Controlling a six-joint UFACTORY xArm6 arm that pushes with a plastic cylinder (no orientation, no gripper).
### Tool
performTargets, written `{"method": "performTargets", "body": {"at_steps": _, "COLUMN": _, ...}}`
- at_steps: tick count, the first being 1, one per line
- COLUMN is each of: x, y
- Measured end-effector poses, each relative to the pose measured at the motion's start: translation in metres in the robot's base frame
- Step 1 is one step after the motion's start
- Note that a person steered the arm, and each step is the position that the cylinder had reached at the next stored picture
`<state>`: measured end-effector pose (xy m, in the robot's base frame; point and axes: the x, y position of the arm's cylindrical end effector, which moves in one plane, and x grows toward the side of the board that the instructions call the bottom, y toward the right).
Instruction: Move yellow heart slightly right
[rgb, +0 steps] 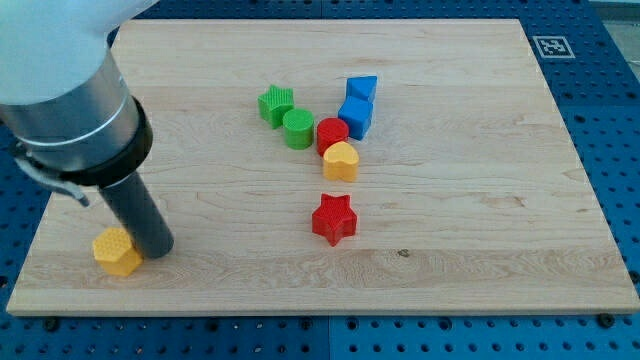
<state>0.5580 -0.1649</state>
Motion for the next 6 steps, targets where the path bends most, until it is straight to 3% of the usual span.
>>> {"method": "performTargets", "body": {"at_steps": 2, "x": -0.074, "y": 0.08}}
{"method": "performTargets", "body": {"at_steps": 3, "x": -0.074, "y": 0.081}}
{"method": "performTargets", "body": {"at_steps": 6, "x": -0.054, "y": 0.192}}
